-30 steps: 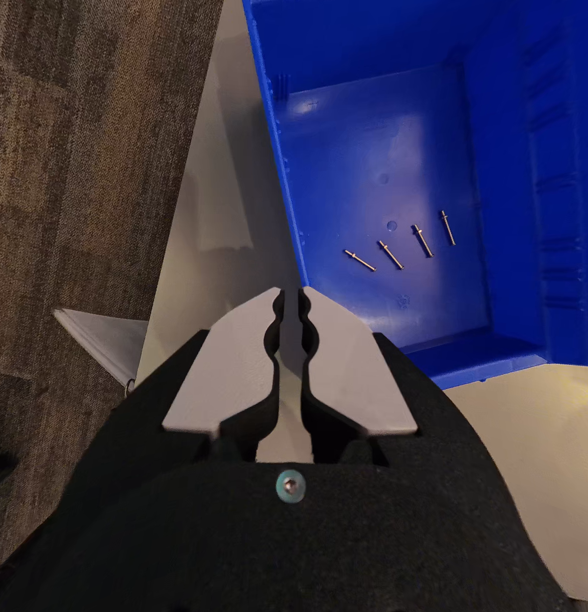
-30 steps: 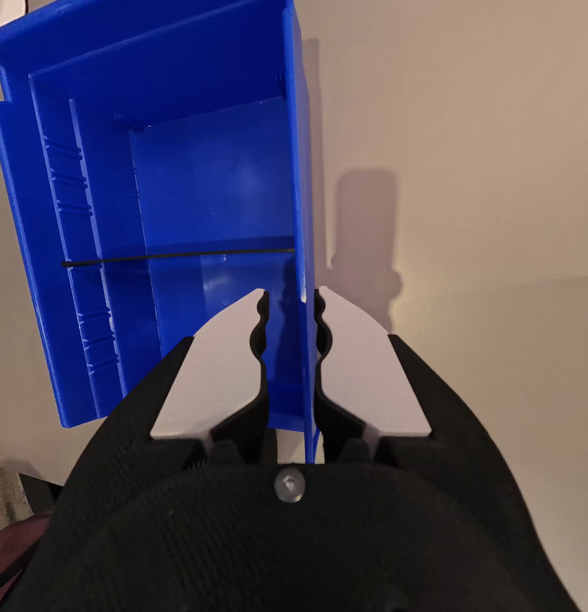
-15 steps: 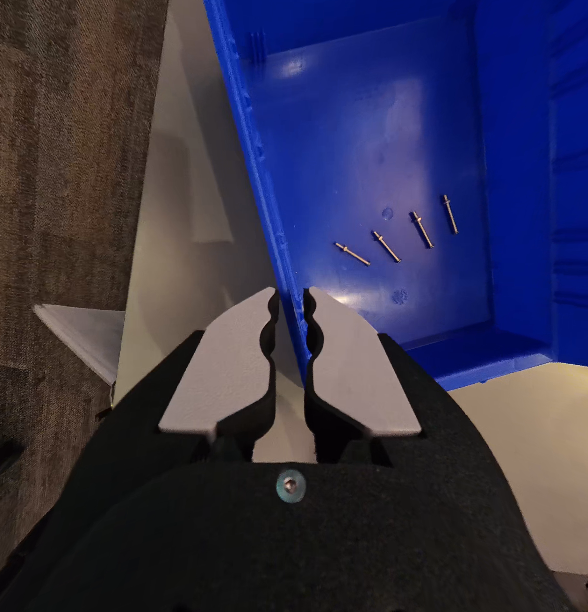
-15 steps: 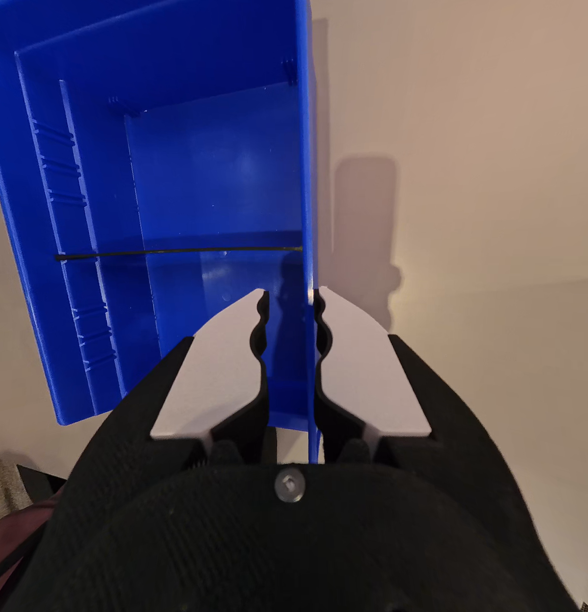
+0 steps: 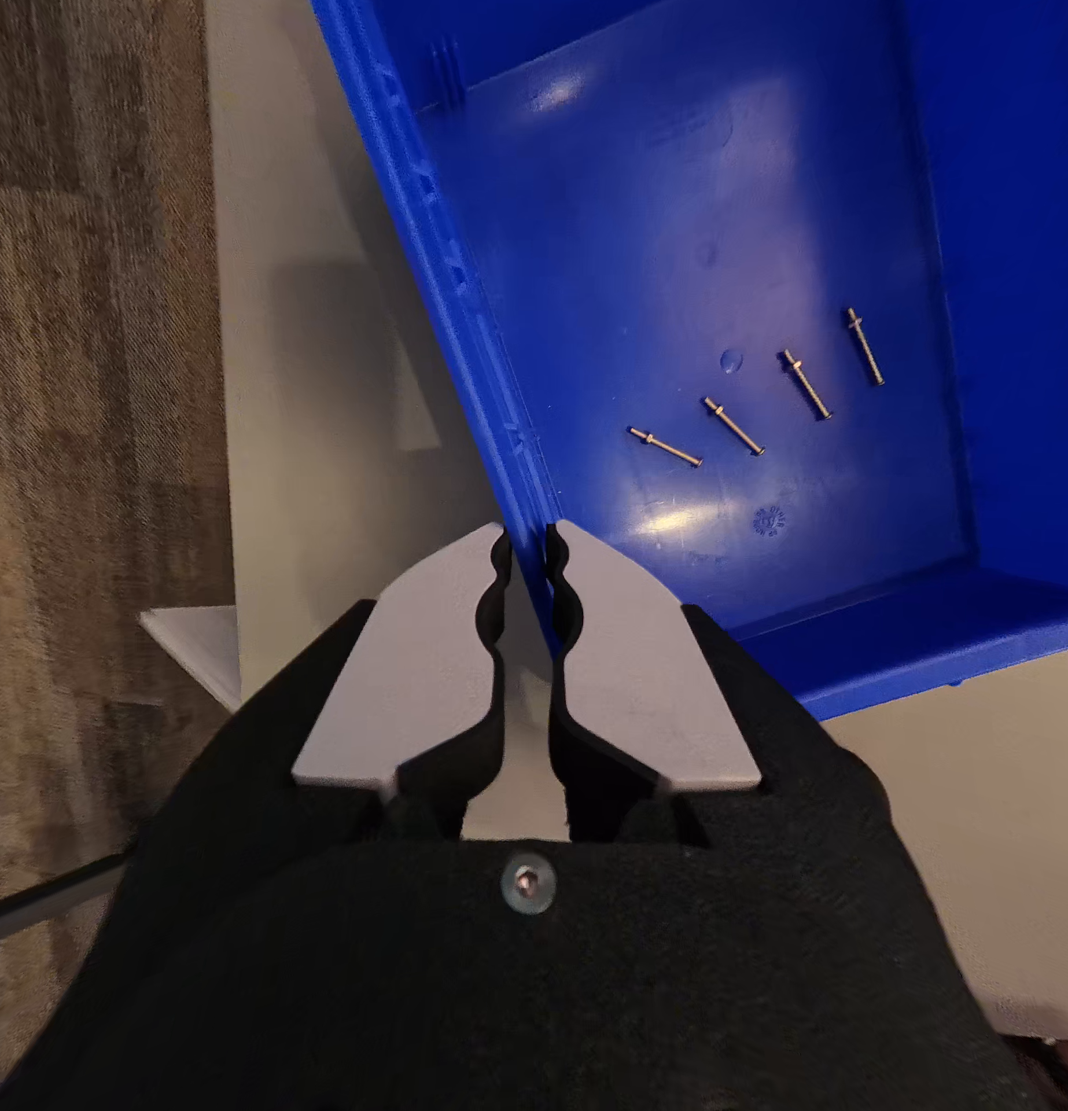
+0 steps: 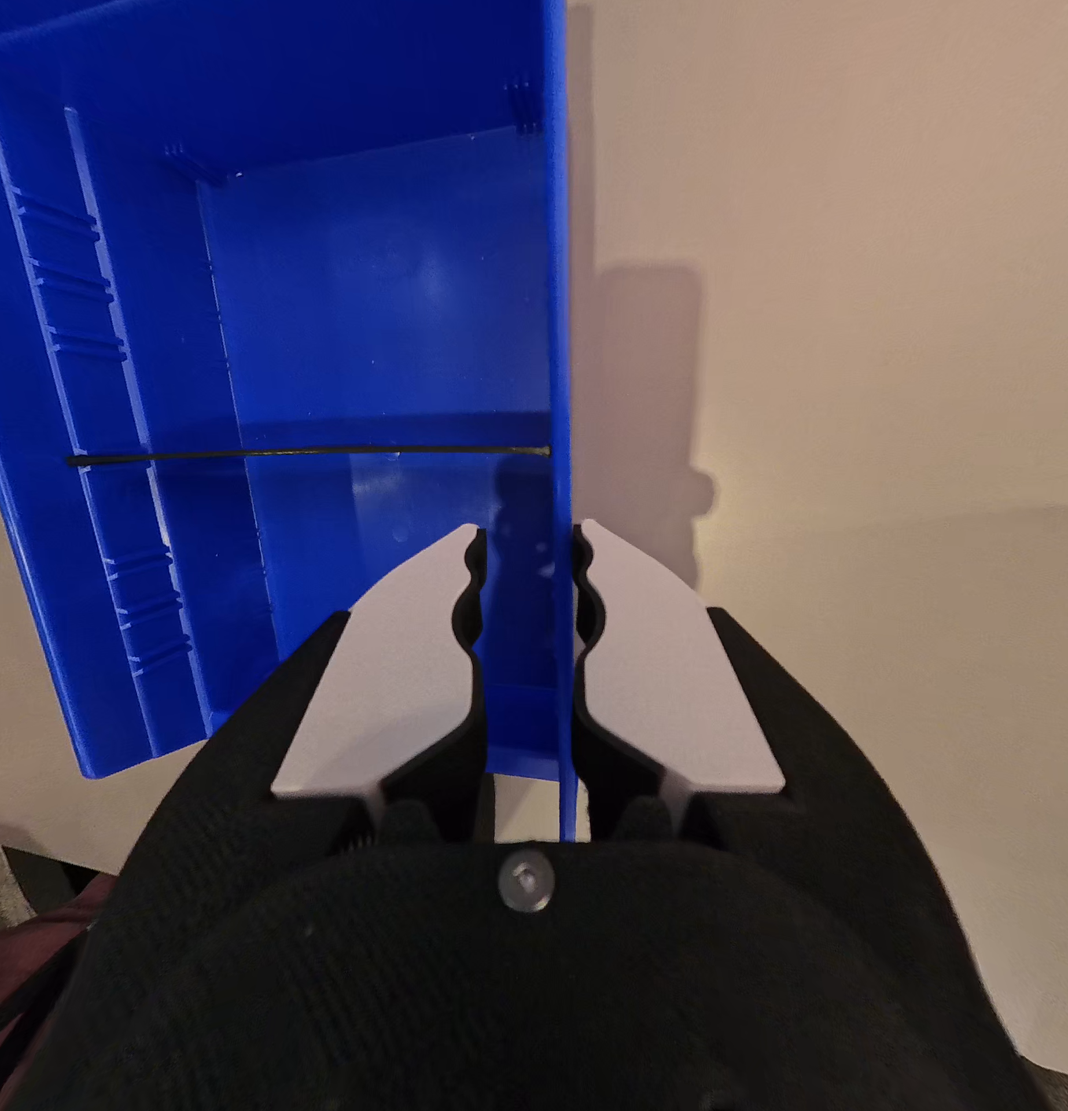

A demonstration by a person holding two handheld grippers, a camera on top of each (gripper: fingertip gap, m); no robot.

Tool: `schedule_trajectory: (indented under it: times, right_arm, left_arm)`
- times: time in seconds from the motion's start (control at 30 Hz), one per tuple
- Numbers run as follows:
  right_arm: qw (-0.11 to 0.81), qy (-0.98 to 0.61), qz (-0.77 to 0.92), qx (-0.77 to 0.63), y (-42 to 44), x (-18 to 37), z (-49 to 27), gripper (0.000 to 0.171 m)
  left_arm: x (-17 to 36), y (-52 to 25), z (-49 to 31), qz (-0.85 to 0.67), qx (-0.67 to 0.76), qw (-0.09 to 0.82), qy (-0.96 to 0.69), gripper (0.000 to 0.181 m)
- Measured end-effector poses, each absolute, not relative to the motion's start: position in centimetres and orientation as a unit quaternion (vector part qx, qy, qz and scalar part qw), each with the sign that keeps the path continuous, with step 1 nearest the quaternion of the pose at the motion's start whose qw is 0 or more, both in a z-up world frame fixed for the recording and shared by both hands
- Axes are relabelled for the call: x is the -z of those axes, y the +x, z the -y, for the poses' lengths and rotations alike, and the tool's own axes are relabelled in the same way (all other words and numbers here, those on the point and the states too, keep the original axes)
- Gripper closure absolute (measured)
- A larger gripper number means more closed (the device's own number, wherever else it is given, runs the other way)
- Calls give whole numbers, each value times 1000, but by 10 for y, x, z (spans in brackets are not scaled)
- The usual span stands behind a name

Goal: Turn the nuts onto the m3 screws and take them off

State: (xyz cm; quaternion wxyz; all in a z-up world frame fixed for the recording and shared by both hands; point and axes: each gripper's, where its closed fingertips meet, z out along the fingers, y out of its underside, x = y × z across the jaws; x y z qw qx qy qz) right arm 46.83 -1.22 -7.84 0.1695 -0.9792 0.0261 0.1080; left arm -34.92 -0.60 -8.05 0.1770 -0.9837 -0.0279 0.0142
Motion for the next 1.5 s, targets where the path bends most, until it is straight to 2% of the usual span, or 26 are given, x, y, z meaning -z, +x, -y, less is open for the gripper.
schedule_trajectory:
  times: [0.37, 0.67, 1.07, 1.17, 1.23, 1.33, 1.43, 1.5]
  right_arm:
    - [159, -983, -13, -88, 468, 81, 11, 140]
    - [165, -981, -13, -105, 467, 81, 11, 140]
    - [168, -980, -23, -103, 468, 79, 12, 141]
    - [221, -970, -59, -79, 481, 60, 3, 142]
    - [280, -956, -67, -59, 489, 37, -4, 143]
    - [390, -919, -51, -21, 493, -11, -12, 144]
    - [532, -846, 15, 12, 478, -75, -18, 144]
    - [607, -792, 66, 1, 453, -109, -15, 144]
  left_arm:
    - [81, -282, -19, -150, -27, 176, -973, 169]
    - [81, -301, -12, -120, 8, 180, -976, 172]
    - [77, -313, -14, -98, -21, 193, -976, 170]
    - [59, -317, -18, -69, -16, 238, -969, 167]
    - [39, -325, -17, -59, -41, 271, -960, 174]
    - [4, -327, -9, -60, -81, 325, -940, 176]
    - [-23, -294, -4, -93, -24, 379, -920, 176]
    - [-24, -266, 2, -119, 31, 375, -919, 174]
